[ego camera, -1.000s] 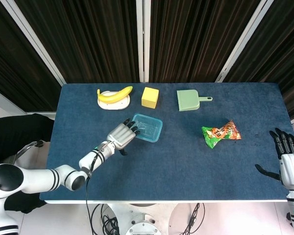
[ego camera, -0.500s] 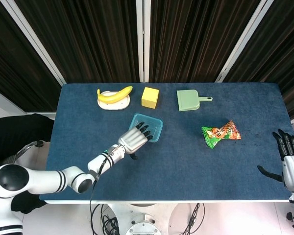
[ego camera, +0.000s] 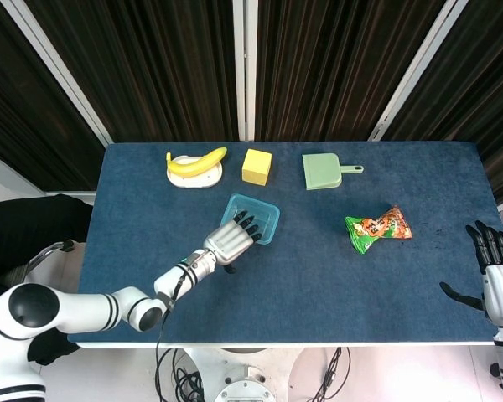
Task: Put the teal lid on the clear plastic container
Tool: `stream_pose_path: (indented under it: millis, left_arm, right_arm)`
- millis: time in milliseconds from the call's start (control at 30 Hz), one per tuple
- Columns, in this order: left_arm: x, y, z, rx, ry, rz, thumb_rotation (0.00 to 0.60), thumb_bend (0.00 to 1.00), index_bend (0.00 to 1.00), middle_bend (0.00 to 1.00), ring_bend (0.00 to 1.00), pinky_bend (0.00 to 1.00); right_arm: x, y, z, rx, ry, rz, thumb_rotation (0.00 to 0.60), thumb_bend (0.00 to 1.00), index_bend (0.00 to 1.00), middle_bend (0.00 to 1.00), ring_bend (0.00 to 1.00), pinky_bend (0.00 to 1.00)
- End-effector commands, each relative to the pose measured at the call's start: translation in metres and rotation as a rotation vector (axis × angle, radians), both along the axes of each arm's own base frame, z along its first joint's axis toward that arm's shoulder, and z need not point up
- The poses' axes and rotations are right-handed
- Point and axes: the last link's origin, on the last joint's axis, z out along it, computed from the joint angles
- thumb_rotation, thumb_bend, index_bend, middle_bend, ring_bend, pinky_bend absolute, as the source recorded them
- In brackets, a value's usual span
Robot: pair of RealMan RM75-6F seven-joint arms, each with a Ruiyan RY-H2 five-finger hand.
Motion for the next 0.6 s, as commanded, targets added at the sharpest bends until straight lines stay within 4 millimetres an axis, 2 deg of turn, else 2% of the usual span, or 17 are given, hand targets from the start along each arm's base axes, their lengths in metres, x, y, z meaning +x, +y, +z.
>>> stream_pose_path:
  millis: [33, 233, 400, 600]
  left_arm:
    - [-0.002, -0.001, -0.001, 0.008, 0.013, -0.015, 0.495, 0.03, 0.21, 0.15, 0.0, 0.05]
    - [0.002, 0.0, 0.004, 0.007, -0.019, 0.002, 0.492, 0.03, 0.21, 0.15, 0.0, 0.05]
    - [0.009, 0.01, 0.02, 0.023, -0.11, 0.061, 0.493, 0.03, 0.21, 0.15, 0.0, 0.06]
    - [-0.002, 0.017, 0.033, 0.042, -0.121, 0.11, 0.495, 0.03, 0.21, 0.15, 0.0, 0.06]
  right_arm:
    - [0.0, 0.0, 0.0, 0.001, 0.0, -0.001, 0.6, 0.04, 0.0, 0.0, 0.0, 0.0]
    - [0.0, 0.0, 0.0, 0.001, 0.001, -0.002, 0.6, 0.04, 0.0, 0.0, 0.0, 0.0]
    - [0.0, 0.0, 0.001, -0.003, 0.002, -0.003, 0.6, 0.04, 0.0, 0.0, 0.0, 0.0]
    - [-0.001, 0.0, 0.002, -0.004, 0.0, -0.005, 0.6, 0.04, 0.0, 0.0, 0.0, 0.0]
